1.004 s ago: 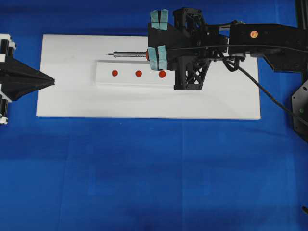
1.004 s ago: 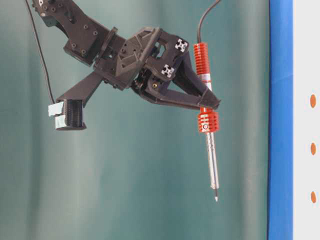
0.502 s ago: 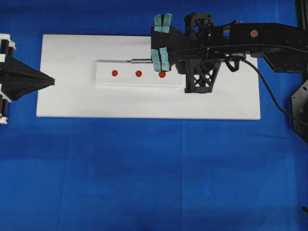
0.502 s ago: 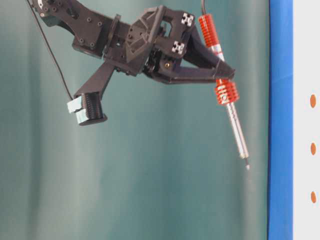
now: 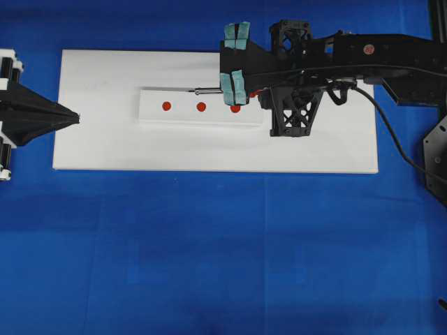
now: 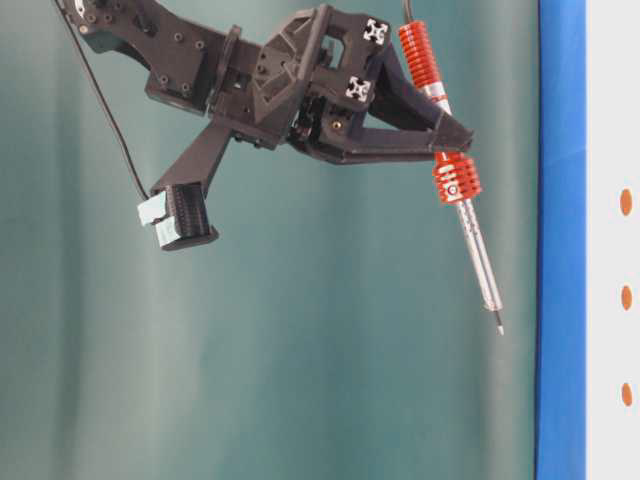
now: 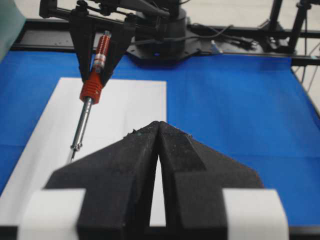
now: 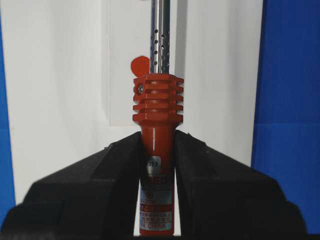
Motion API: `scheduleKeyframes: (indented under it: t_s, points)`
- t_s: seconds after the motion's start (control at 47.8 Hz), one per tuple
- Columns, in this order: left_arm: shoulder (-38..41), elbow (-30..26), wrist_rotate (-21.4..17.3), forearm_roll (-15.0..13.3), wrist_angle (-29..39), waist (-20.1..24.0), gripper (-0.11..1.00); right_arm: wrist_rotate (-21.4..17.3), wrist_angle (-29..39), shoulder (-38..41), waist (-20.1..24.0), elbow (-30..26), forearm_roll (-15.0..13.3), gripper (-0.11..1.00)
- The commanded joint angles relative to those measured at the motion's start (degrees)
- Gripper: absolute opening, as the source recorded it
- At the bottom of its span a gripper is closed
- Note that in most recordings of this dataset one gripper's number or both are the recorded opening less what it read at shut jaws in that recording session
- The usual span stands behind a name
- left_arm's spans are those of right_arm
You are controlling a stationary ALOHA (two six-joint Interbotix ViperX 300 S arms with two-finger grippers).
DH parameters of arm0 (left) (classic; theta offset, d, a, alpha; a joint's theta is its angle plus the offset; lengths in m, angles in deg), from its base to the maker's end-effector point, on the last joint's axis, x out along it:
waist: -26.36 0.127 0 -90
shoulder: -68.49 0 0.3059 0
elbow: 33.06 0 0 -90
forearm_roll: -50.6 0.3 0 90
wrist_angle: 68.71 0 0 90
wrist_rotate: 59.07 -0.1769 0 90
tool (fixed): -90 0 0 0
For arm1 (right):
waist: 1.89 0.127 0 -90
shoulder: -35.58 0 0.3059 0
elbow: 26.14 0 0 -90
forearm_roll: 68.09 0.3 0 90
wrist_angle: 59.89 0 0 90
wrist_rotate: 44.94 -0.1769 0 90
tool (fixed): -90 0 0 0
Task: Touch the tip of the soldering iron to the mark.
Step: 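Carry the iron over the board above the red dots, tip down, then lower the iron tip onto the leftmost red dot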
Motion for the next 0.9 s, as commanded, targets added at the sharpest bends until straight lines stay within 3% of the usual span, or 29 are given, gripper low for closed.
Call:
scheduleKeyframes:
  t_s: [0.0,0.878]
  points:
    - [0.44,-0.7,0.0,0.09,-0.44,0.0,0.0,-0.09,-0.44,-1.93,0.0,-0.97,0.09,0.06]
    - [0.44,-0.7,0.0,0.09,-0.44,0.0,0.0,-0.09,-11.43,9.67,-0.44,-1.14,0.18,0.06]
